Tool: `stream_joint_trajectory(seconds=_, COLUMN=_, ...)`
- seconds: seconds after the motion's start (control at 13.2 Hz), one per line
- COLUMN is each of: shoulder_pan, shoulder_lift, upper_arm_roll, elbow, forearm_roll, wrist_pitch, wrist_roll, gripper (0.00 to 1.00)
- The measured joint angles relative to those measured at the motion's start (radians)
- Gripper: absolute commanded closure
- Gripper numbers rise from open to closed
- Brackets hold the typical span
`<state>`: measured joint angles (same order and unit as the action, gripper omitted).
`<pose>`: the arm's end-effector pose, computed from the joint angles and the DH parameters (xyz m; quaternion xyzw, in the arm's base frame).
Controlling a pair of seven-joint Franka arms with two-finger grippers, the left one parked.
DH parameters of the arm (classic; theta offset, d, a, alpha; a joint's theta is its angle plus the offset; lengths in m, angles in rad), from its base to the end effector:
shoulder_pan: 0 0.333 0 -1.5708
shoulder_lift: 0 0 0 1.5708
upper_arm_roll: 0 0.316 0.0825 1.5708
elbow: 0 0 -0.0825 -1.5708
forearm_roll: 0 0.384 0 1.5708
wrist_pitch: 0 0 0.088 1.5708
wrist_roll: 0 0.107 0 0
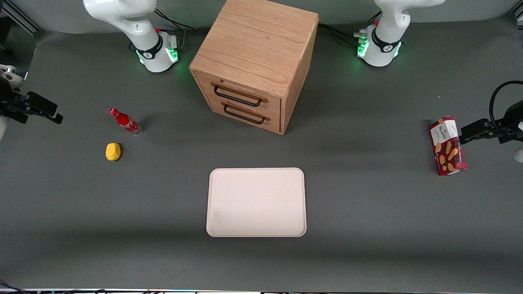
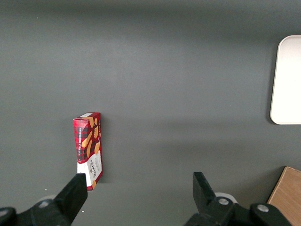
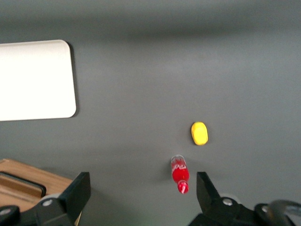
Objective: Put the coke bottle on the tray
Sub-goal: 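Move the right gripper toward the red Coca-Cola bottle lying on the table, then lower the open right gripper around the bottle's neck and close it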
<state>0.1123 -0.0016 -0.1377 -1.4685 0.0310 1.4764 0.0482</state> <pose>0.5443 -0.0103 0.6649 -0.9992 0.0353 -0.0046 0.0156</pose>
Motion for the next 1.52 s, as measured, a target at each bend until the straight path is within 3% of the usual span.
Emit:
stream_joint_trajectory(seconds=0.23, shoulder_pan=-0.001, shoulder_lift=-0.113, upper_arm_roll=-0.013, elbow=-0.052, forearm_roll=-0.01, wrist_pitch=-0.09, wrist_roll=-0.022, gripper=0.0)
stream_joint_trajectory(seconds=0.61, shoulder_pan=-0.002, shoulder_lift=-0.287, upper_arm_roll=-0.069, elbow=-0.254, forearm_roll=-0.062, wrist_pitch=-0.096, wrist_roll=-0.127, gripper=0.0)
stream_joint_trajectory(seconds=1.06, shoulder_pan=0.004, shoulder_lift=-0.331, upper_arm_roll=-0.074, elbow=-0.409, forearm_roll=-0.075, wrist_pitch=-0.004, wrist_roll=-0.13, gripper=0.0)
stream_joint_trajectory(seconds=1.52, shoulder_pan=0.016, shoulder_lift=-0.367, upper_arm_roll=-0.079, elbow=-0.701, forearm_roll=-0.108, wrist_pitch=0.259, wrist_roll=-0.131, gripper=0.0)
